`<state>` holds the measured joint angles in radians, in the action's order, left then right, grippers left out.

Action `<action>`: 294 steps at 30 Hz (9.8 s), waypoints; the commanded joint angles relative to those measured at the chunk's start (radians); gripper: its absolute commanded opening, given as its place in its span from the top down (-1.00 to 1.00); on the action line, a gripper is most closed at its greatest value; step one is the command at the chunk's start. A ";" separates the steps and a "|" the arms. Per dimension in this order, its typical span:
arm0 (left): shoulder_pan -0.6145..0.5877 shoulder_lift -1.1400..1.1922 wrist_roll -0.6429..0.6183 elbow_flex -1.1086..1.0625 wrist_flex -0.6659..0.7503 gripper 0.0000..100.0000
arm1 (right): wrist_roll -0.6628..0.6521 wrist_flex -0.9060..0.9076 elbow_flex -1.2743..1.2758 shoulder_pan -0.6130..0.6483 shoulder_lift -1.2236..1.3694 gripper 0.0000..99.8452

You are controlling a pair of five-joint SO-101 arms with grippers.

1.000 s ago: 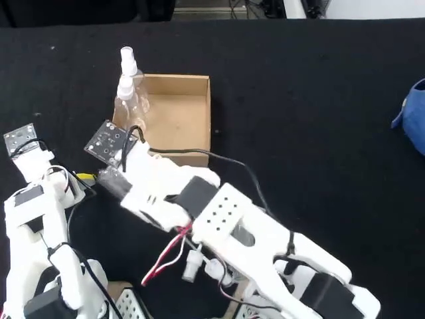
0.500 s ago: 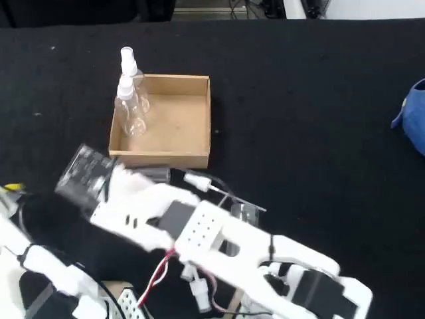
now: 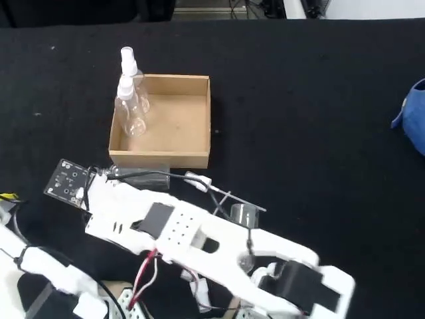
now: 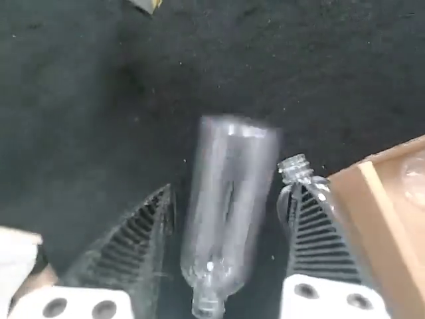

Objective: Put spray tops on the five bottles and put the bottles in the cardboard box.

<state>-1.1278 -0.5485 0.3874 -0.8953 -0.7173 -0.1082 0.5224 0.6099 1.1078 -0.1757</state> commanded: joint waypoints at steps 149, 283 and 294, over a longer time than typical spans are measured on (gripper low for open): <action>0.610 -0.222 0.626 -0.054 -0.400 0.95 | -0.109 0.600 0.547 -0.695 -1.081 0.52; 0.533 -0.160 -0.480 0.231 -0.222 0.94 | -0.362 0.669 0.274 -0.672 -0.613 0.79; 0.527 -0.170 -0.480 0.139 -0.160 0.94 | -0.359 0.318 0.317 -0.608 -0.295 0.60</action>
<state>-0.6091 -0.6820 -0.0882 -0.7587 -0.9198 -0.4641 0.9689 0.9229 0.4833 -0.5577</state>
